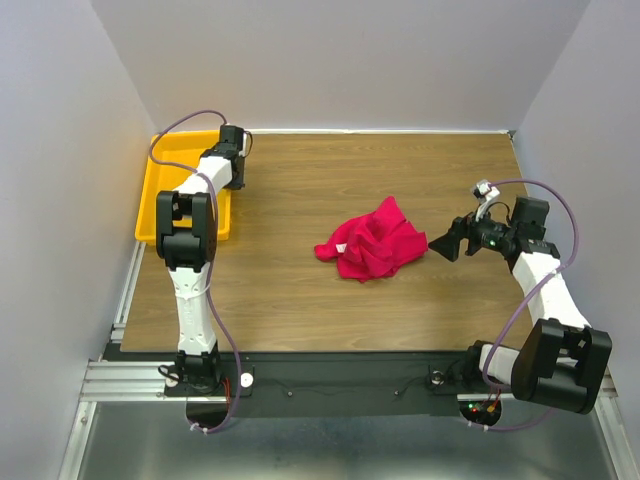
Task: Fold and stack the t-shirts
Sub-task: Flatten the tshirt out
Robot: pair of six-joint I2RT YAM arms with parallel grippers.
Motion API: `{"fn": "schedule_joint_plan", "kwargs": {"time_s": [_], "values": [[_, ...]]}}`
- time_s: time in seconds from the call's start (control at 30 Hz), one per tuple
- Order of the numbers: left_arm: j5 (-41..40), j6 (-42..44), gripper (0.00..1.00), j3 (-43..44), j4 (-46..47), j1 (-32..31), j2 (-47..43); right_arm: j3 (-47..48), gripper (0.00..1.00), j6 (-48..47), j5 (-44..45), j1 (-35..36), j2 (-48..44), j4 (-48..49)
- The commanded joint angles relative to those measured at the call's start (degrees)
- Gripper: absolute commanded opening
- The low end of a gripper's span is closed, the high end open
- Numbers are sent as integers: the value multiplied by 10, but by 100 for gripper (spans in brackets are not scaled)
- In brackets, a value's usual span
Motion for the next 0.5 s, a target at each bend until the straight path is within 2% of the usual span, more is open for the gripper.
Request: {"fn": "schedule_joint_plan", "kwargs": {"time_s": [0.0,0.17,0.27,0.43,0.47], "values": [[-7,11,32,27,18,4,-7,0,100,-5,-16,-7,-14,18],[-4,11,47,14,27,4,-32,0,100,-4,-20,-11,-15,17],[-11,14,66,-14,50,4,-70,1,100,-5,-24,-11,-15,17],[-9,16,67,-31,62,4,-116,0,100,-5,-26,-12,-18,17],[-3,14,73,-43,67,4,-136,0,100,-5,-26,-12,-18,17]]}}
